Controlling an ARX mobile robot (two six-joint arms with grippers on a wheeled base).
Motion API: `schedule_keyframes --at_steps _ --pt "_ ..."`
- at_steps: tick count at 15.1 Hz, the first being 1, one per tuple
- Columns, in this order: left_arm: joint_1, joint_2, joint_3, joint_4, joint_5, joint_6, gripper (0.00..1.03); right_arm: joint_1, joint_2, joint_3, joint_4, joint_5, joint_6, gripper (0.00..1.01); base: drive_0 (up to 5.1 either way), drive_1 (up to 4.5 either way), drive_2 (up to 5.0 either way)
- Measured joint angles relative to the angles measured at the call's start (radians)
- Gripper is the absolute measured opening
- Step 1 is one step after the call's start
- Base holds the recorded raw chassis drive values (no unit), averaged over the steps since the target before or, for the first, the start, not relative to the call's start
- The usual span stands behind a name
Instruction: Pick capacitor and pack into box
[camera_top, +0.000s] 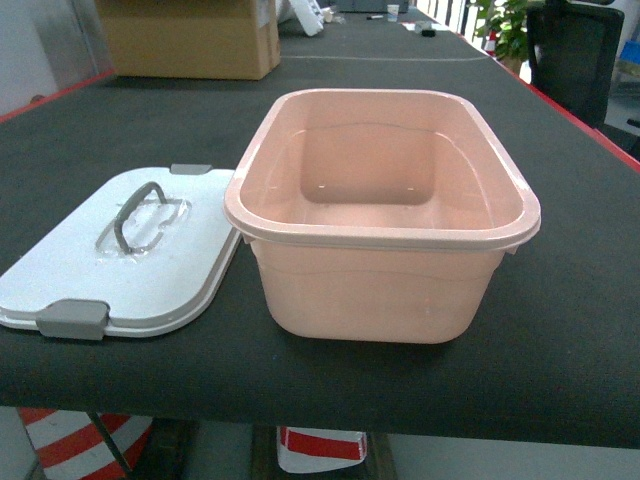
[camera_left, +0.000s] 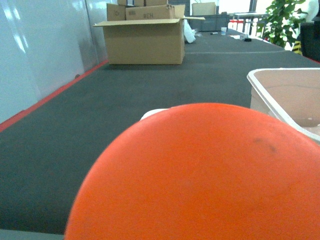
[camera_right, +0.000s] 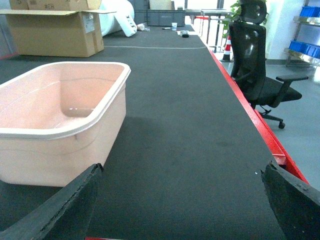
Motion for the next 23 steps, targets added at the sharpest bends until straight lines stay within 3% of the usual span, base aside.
schedule_keyframes --at_steps 2,4,5,7,10,11,12,16,19,20,23 --pt "-0.085 0.325 0.053 0.308 -0.079 0.019 0.43 0.0 0.0 0.0 0.0 0.0 0.0 0.98 0.0 0.0 0.0" --pt "-0.181 0.719 0.284 0.624 -0.101 0.047 0.43 0.0 0.0 0.0 0.0 0.0 0.0 0.98 0.0 0.0 0.0" --pt "-0.22 0.925 0.439 0.698 -0.106 0.061 0.43 0.0 0.0 0.0 0.0 0.0 0.0 0.98 0.0 0.0 0.0" --pt "-0.291 1.297 0.742 0.583 -0.126 0.065 0.43 0.0 0.0 0.0 0.0 0.0 0.0 0.98 0.0 0.0 0.0" --pt "-0.376 1.637 1.107 0.333 -0.051 -0.056 0.43 0.0 0.0 0.0 0.0 0.0 0.0 0.98 0.0 0.0 0.0" --pt "-0.391 1.688 1.186 0.266 -0.006 -0.088 0.48 0.0 0.0 0.0 0.0 0.0 0.0 0.98 0.0 0.0 0.0" --pt "-0.408 1.727 1.229 0.25 0.01 -0.095 0.61 0.0 0.0 0.0 0.0 0.0 0.0 0.98 0.0 0.0 0.0" --pt "-0.417 1.748 1.238 0.254 0.014 -0.095 0.76 0.0 0.0 0.0 0.0 0.0 0.0 0.98 0.0 0.0 0.0" --pt "-0.405 1.744 1.234 0.325 -0.002 -0.093 1.0 0.0 0.0 0.0 0.0 0.0 0.0 0.98 0.0 0.0 0.0" --pt "-0.323 1.654 1.14 0.416 0.001 -0.088 0.98 0.0 0.0 0.0 0.0 0.0 0.0 0.98 0.0 0.0 0.0" --pt "-0.169 1.591 1.051 0.497 0.004 -0.073 0.98 0.0 0.0 0.0 0.0 0.0 0.0 0.98 0.0 0.0 0.0"
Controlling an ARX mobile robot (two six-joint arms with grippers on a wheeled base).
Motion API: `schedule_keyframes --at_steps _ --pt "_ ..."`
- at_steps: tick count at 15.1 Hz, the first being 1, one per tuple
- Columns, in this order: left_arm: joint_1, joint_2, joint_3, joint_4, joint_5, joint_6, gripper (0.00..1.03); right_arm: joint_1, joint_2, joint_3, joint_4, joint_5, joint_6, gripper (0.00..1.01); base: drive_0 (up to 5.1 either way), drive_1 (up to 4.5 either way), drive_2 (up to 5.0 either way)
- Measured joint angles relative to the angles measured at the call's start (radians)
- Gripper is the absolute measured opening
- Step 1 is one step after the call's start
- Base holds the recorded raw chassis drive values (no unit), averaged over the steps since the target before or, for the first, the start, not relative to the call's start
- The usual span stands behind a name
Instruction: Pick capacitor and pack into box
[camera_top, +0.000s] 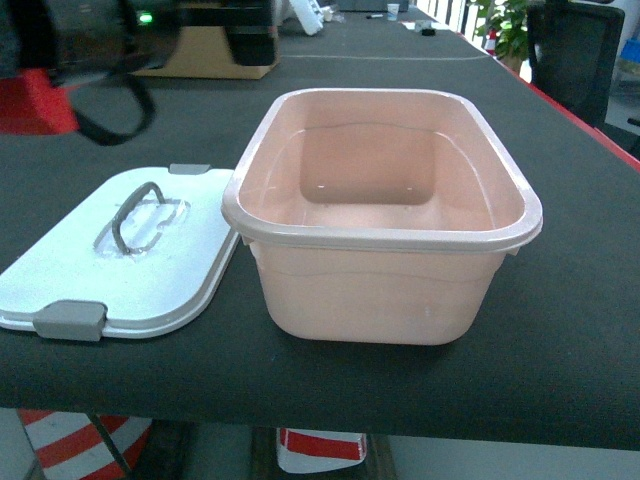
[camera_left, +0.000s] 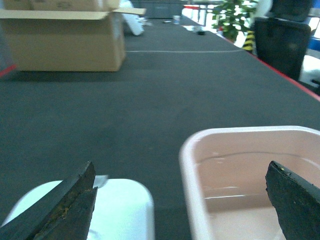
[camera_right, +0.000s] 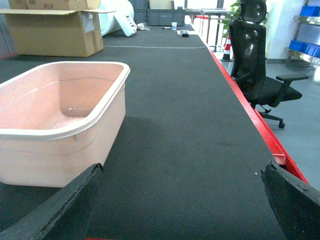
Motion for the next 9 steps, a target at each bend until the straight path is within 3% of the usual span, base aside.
schedule_keyframes --at_steps 4,6,9 --pt "0.225 0.097 -0.079 0.047 0.015 0.042 0.98 0.0 0.0 0.0 0.0 0.0 0.0 0.98 0.0 0.0 0.0" --pt "0.233 0.202 -0.072 0.016 0.057 0.044 0.98 0.0 0.0 0.0 0.0 0.0 0.0 0.98 0.0 0.0 0.0" --pt "0.236 0.327 -0.001 -0.003 0.055 0.052 0.98 0.0 0.0 0.0 0.0 0.0 0.0 0.98 0.0 0.0 0.0"
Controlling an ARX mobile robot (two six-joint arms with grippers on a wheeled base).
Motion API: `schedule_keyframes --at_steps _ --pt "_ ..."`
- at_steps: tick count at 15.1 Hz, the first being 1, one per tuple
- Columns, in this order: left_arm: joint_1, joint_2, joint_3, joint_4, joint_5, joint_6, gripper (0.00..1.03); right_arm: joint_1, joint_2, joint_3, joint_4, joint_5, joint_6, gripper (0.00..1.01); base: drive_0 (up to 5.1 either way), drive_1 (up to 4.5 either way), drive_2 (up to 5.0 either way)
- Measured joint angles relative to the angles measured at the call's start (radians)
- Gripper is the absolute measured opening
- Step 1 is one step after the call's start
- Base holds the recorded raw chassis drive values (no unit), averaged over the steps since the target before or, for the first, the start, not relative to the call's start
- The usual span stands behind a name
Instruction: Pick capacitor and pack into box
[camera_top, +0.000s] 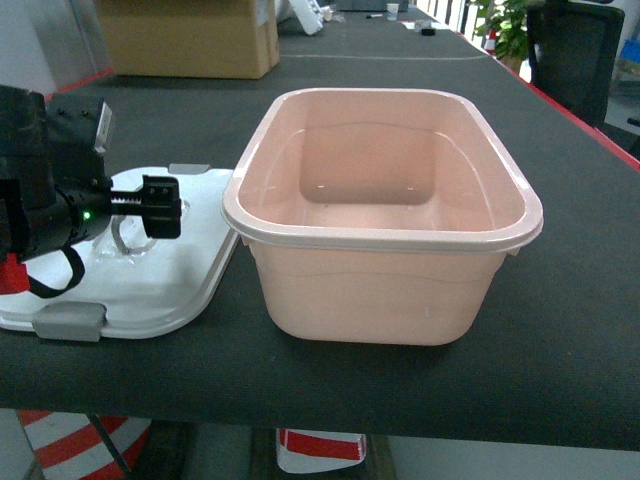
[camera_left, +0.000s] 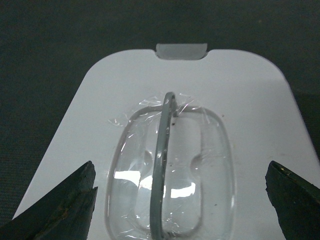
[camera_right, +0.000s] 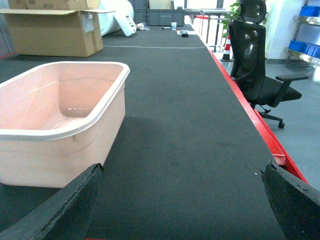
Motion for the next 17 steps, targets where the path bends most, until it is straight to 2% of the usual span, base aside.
schedule_keyframes --at_steps 4,6,8,9,10,11,15,17 --pt "0.023 0.081 0.068 -0.05 -0.007 0.028 0.97 0.0 0.0 0.0 0.0 0.0 0.0 0.98 0.0 0.0 0.0" --pt "0.026 0.081 0.086 -0.096 0.012 0.032 0.65 0.0 0.0 0.0 0.0 0.0 0.0 0.98 0.0 0.0 0.0" --pt "0.038 0.081 0.096 -0.114 0.022 0.032 0.42 0.0 0.0 0.0 0.0 0.0 0.0 0.98 0.0 0.0 0.0" --pt "0.045 0.081 0.105 -0.115 0.034 0.032 0.25 0.0 0.0 0.0 0.0 0.0 0.0 0.98 0.0 0.0 0.0" --pt "0.05 0.08 0.105 -0.115 0.044 0.031 0.12 0.0 0.0 0.0 0.0 0.0 0.0 0.98 0.0 0.0 0.0" --pt "0.055 0.078 0.105 -0.118 0.058 0.028 0.04 0.0 0.0 0.0 0.0 0.0 0.0 0.98 0.0 0.0 0.0" --pt "0.071 -0.022 0.102 -0.152 0.066 0.019 0.02 0.0 0.0 0.0 0.0 0.0 0.0 0.98 0.0 0.0 0.0" --pt "0.077 -0.143 0.106 -0.205 0.047 0.01 0.02 0.0 0.0 0.0 0.0 0.0 0.0 0.98 0.0 0.0 0.0"
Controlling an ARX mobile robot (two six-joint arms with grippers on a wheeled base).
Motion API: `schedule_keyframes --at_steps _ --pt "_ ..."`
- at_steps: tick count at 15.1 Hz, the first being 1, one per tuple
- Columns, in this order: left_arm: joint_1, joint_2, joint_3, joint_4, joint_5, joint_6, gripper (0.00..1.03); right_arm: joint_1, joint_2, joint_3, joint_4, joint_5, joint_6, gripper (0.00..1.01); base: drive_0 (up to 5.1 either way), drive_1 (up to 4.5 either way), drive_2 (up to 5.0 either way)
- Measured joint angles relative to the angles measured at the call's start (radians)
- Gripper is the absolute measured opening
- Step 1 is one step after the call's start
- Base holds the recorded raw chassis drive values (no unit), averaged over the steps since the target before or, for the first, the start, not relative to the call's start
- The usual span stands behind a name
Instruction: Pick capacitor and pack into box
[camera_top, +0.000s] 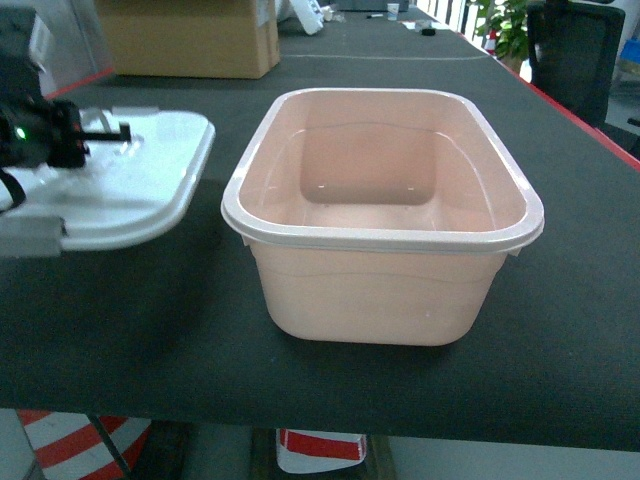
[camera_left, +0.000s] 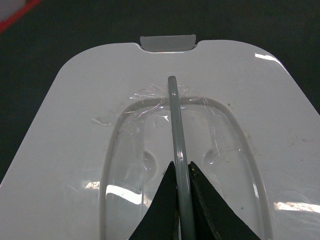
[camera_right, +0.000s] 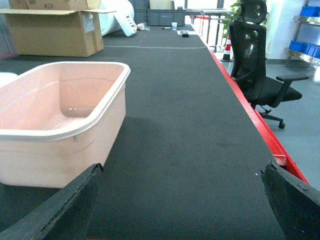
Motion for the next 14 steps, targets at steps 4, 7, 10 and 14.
schedule_keyframes --at_steps 4,7,10,14 --pt "-0.071 -0.2 0.107 -0.201 -0.118 -0.097 0.02 0.0 0.0 0.0 0.0 0.0 0.0 0.98 0.0 0.0 0.0" --pt "-0.299 -0.253 0.185 -0.311 -0.251 -0.141 0.02 0.0 0.0 0.0 0.0 0.0 0.0 0.98 0.0 0.0 0.0" --pt "-0.556 -0.185 0.261 -0.383 -0.414 -0.205 0.02 0.0 0.0 0.0 0.0 0.0 0.0 0.98 0.0 0.0 0.0" --pt "-0.637 -0.094 0.275 -0.373 -0.432 -0.227 0.02 0.0 0.0 0.0 0.0 0.0 0.0 0.98 0.0 0.0 0.0"
